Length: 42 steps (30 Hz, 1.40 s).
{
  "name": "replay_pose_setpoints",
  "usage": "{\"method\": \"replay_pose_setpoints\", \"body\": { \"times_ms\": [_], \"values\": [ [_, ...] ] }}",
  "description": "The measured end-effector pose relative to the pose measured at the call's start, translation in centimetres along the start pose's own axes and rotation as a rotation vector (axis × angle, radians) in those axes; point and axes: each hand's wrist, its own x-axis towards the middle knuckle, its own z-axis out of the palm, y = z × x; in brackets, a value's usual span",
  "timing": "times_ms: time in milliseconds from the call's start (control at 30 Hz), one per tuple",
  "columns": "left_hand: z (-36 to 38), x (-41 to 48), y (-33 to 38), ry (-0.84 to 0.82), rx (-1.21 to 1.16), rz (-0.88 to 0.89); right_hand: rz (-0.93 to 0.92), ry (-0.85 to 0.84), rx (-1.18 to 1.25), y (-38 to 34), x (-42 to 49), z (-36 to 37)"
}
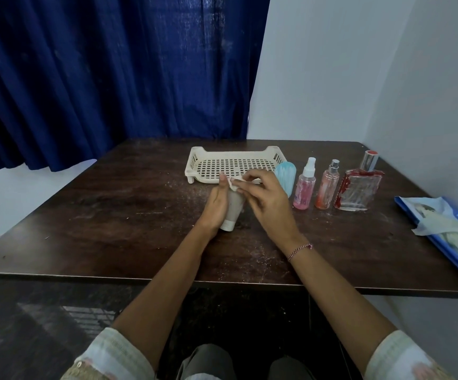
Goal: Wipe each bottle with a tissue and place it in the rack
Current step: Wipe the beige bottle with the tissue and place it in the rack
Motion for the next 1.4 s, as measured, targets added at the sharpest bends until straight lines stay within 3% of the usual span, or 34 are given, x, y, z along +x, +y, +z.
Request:
{"method": "replay_pose_setpoints", "body": {
  "times_ms": [200,433,667,833,1100,1233,1400],
  "values": [
    [-0.1,0.2,0.1,-0.06,0.045,-0.007,0.225,0.095,0.155,0.4,0.3,-0.1],
    [-0.4,0.4,0.2,0.047,-0.131,-0.065,0.149,0.044,0.216,0.0,0.2,0.8],
    [-1.3,0.8,0.8,0.118,-0.369,-0.112,-0.005,-0.242,0.103,-0.6,-0.3,1.1],
    [-1.1,0.9,0.5,0.048,-0.361,-0.123,0.036,-0.177,0.144,-0.4,-0.1,0.8],
    [-0.5,0.8,0.5,0.002,-0.316,-0.209,0.218,0.104,0.198,0.0,0.2,0.3],
    [-0.9,0.9,0.6,0.04,-0.327,-0.181,0.174,-0.05,0.29,-0.1,-0.2,0.7],
    [-1.9,1.3,0.7,0.218,-0.354,-0.179,0.098,-0.297,0.379,-0.6,-0.6,1.0]
  ]
}}
